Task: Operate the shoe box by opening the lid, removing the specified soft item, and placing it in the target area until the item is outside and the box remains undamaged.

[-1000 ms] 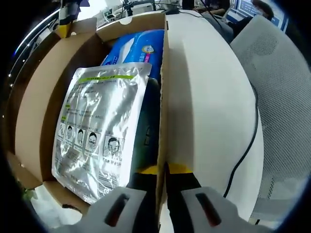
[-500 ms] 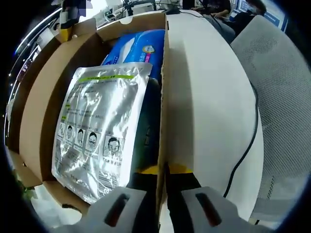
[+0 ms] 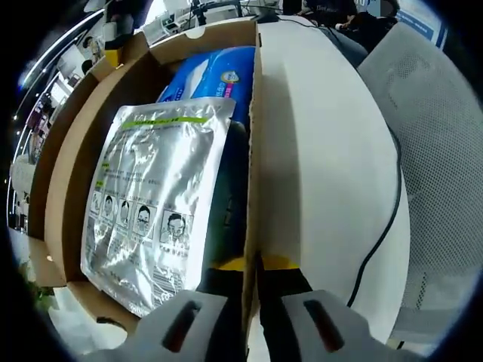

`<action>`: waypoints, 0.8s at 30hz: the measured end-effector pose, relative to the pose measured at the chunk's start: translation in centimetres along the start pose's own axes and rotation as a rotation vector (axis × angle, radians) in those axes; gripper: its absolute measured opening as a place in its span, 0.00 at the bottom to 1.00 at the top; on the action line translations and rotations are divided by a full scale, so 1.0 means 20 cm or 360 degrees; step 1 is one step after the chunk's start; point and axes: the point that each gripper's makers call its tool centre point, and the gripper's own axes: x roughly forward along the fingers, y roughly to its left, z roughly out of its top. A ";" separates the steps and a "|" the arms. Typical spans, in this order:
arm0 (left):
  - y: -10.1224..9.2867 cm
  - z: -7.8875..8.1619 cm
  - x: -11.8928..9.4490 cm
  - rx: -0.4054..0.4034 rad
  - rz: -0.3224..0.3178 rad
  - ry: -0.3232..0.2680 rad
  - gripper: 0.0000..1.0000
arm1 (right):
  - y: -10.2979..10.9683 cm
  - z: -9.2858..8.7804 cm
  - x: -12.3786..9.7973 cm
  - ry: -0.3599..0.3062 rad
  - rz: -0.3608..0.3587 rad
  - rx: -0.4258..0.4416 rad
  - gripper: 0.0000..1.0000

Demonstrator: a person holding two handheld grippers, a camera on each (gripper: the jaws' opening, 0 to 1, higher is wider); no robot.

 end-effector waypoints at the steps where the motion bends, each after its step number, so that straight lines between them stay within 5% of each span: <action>1: 0.00 0.00 0.00 0.0000 0.0000 0.0000 0.01 | 0.00 0.00 0.00 -0.0008 -0.0003 0.0015 0.00; 24: 0.00 -0.01 -0.01 0.0048 -0.0027 -0.0006 0.01 | -0.05 -0.06 0.03 0.0065 -0.0023 0.0081 0.00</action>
